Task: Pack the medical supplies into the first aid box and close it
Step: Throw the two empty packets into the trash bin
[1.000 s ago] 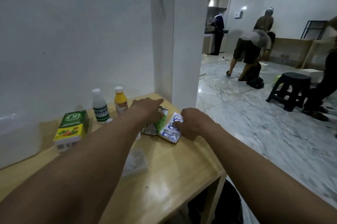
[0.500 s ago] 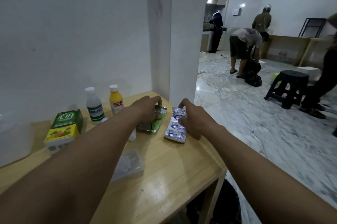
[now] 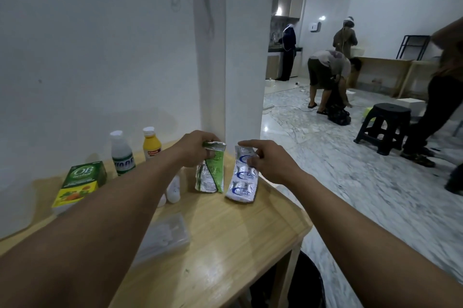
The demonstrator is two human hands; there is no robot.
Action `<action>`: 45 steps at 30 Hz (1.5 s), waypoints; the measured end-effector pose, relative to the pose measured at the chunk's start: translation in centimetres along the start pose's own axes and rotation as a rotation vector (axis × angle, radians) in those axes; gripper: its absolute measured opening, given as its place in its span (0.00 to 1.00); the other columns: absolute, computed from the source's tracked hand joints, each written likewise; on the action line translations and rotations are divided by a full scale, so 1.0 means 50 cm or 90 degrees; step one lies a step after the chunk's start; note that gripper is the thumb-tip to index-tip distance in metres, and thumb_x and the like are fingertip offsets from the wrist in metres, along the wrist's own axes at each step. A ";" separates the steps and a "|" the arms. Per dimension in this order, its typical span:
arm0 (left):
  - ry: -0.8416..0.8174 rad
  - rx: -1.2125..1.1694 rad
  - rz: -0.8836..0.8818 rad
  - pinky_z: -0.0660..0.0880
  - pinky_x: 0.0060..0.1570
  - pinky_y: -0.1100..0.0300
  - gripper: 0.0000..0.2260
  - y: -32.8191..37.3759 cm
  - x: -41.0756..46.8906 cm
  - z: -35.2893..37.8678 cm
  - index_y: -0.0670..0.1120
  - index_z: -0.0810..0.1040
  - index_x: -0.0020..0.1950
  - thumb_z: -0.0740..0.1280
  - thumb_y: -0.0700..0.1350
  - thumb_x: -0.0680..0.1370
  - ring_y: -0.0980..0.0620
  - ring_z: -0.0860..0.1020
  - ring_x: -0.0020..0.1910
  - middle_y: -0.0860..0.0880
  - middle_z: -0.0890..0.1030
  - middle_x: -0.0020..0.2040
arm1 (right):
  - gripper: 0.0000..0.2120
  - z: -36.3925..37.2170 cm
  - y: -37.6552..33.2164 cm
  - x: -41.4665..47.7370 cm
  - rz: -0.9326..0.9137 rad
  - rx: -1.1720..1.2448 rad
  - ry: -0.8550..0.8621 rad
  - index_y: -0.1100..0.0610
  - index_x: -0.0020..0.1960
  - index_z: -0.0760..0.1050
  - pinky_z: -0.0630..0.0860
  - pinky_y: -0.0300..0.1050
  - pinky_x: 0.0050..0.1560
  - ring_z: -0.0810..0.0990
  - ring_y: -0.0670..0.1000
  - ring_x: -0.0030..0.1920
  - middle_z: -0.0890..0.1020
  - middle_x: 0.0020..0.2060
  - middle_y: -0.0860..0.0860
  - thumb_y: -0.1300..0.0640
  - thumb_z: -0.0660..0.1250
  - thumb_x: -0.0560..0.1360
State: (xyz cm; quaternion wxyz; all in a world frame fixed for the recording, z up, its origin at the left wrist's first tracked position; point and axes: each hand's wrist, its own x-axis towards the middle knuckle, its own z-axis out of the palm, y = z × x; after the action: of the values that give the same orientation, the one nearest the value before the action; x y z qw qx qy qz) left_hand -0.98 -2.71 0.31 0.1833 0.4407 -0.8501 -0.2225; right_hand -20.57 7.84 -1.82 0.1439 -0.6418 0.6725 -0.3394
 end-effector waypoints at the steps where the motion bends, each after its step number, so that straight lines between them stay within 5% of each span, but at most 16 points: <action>1: 0.003 -0.012 0.004 0.74 0.54 0.55 0.16 0.007 0.001 -0.007 0.49 0.80 0.62 0.70 0.37 0.76 0.47 0.78 0.54 0.47 0.82 0.55 | 0.23 -0.009 -0.001 -0.001 -0.007 -0.001 0.007 0.46 0.68 0.75 0.65 0.32 0.35 0.73 0.40 0.36 0.75 0.35 0.39 0.63 0.66 0.76; 9: 0.033 -0.105 0.066 0.72 0.48 0.60 0.13 0.105 0.013 -0.052 0.44 0.81 0.58 0.68 0.32 0.76 0.49 0.76 0.47 0.46 0.81 0.48 | 0.22 -0.114 -0.014 -0.011 -0.032 0.003 0.104 0.44 0.67 0.75 0.67 0.32 0.27 0.72 0.44 0.30 0.76 0.31 0.45 0.63 0.66 0.77; 14: 0.034 -0.149 0.090 0.72 0.44 0.62 0.13 0.181 0.045 -0.048 0.43 0.80 0.60 0.68 0.32 0.77 0.49 0.76 0.48 0.45 0.80 0.50 | 0.23 -0.181 0.011 -0.010 -0.039 -0.004 0.163 0.44 0.67 0.76 0.69 0.38 0.34 0.72 0.43 0.31 0.75 0.31 0.44 0.63 0.67 0.76; 21: 0.040 -0.207 0.105 0.70 0.33 0.67 0.12 0.259 0.112 -0.005 0.47 0.80 0.59 0.66 0.35 0.78 0.54 0.75 0.41 0.47 0.79 0.48 | 0.24 -0.245 0.092 -0.001 -0.018 -0.030 0.212 0.45 0.68 0.75 0.67 0.32 0.32 0.71 0.40 0.31 0.72 0.30 0.40 0.65 0.66 0.77; 25: 0.013 -0.209 0.104 0.69 0.35 0.64 0.12 0.269 0.165 0.058 0.48 0.80 0.59 0.67 0.36 0.78 0.53 0.75 0.43 0.46 0.80 0.50 | 0.24 -0.238 0.166 -0.003 0.015 -0.020 0.214 0.44 0.67 0.76 0.70 0.39 0.35 0.69 0.43 0.29 0.73 0.28 0.44 0.65 0.66 0.77; 31: -0.056 -0.178 0.110 0.71 0.40 0.64 0.11 0.247 0.233 0.185 0.46 0.80 0.59 0.67 0.36 0.78 0.50 0.76 0.46 0.45 0.81 0.51 | 0.24 -0.189 0.290 -0.017 0.091 -0.018 0.204 0.44 0.67 0.76 0.69 0.37 0.32 0.71 0.43 0.30 0.74 0.29 0.43 0.65 0.63 0.77; 37: -0.121 -0.134 0.094 0.70 0.37 0.62 0.09 0.225 0.285 0.284 0.46 0.80 0.57 0.67 0.36 0.78 0.49 0.75 0.44 0.44 0.79 0.48 | 0.23 -0.124 0.400 -0.031 0.159 -0.021 0.185 0.43 0.68 0.75 0.67 0.30 0.29 0.71 0.41 0.32 0.70 0.34 0.39 0.64 0.63 0.78; 45: -0.207 -0.040 0.101 0.69 0.34 0.63 0.09 0.226 0.333 0.380 0.45 0.79 0.57 0.68 0.37 0.78 0.48 0.73 0.43 0.43 0.78 0.49 | 0.24 -0.029 0.498 -0.056 0.222 0.012 0.159 0.43 0.69 0.74 0.68 0.33 0.39 0.78 0.49 0.51 0.81 0.60 0.49 0.63 0.63 0.78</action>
State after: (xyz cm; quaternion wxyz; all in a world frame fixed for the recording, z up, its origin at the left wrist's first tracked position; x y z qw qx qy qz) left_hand -27.21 -6.64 -7.51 0.0740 0.3243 -0.8935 -0.3018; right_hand -40.15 9.60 -17.40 0.1216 -0.4675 0.7828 -0.3924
